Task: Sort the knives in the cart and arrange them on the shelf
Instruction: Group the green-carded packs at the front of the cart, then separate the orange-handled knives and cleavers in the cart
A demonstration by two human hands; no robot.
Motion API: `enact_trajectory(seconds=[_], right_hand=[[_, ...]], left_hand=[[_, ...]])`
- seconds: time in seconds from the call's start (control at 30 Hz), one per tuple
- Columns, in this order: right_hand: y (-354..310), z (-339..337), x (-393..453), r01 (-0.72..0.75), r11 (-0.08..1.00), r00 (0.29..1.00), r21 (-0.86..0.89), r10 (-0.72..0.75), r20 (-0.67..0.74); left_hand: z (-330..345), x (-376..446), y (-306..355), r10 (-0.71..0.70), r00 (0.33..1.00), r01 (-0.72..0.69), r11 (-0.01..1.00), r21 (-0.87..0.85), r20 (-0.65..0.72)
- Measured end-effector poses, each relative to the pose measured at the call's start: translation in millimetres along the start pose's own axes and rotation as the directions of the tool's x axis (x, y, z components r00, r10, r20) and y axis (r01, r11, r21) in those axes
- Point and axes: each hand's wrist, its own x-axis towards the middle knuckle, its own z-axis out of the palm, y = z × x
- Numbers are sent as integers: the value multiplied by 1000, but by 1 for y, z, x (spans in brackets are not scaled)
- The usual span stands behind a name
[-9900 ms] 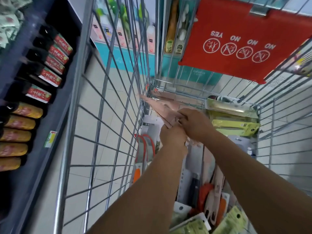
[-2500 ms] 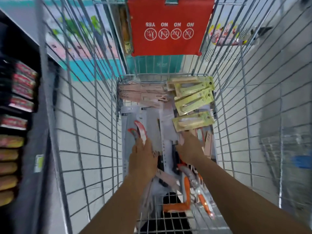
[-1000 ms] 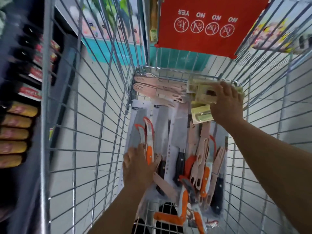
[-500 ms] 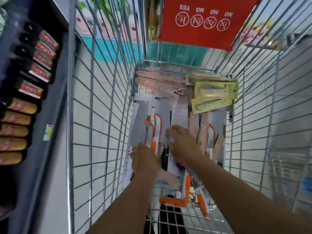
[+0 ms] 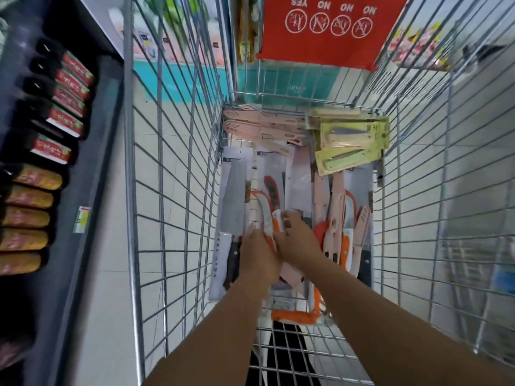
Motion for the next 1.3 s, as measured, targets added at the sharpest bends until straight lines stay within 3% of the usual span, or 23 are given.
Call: enact_trajectory(seconds=[0.1,0.2,0.37,0.47,0.57,0.73,0.8,0.87,0.97,1.07,1.17,1.23,1.3], right_hand=[[3,-2,2,-69,996,997,55,71,-44],[6,0,5,-125,992,990,-11,124,-65],[6,2,8,-154,952,988,-263,139,-73],[7,3,6,-134,940,990,-313,113,-86],[8,3,3,-123,940,991,-319,97,-97],[14,0,-7,67,858,987,-509,-131,-89],[15,-7,-14,190,748,963,-636,-269,-29],[15,-11,-22,340,658,932,-672,-329,150],[20,-10,-33,452,575,892,-682,-261,370],[20,-8,-41,459,499,886,-735,-201,418],[20,2,-50,503,409,861,-761,-167,480],[26,11,-51,476,465,877,-746,-185,444],[30,9,-46,308,678,948,-667,-156,279]], left_hand=[[-2,-5,0,99,988,-96,995,-25,118],[-6,-4,-3,167,961,-167,986,-19,221],[-22,-16,-3,93,945,-10,966,-257,314],[-27,-17,-7,90,984,-84,995,-45,153],[-28,-17,-19,33,999,-33,977,209,3],[-14,-19,-33,-4,998,-16,949,313,65],[-6,-21,-36,-40,994,19,979,203,102],[-4,-24,-35,-106,988,96,991,92,111],[-6,-24,-37,-182,973,163,978,132,142],[-8,-20,-42,-206,956,165,966,197,211],[-9,-17,-50,-214,929,186,975,121,300],[-12,-21,-49,-182,941,160,982,99,285],[-12,-24,-50,-167,959,142,982,122,228]])
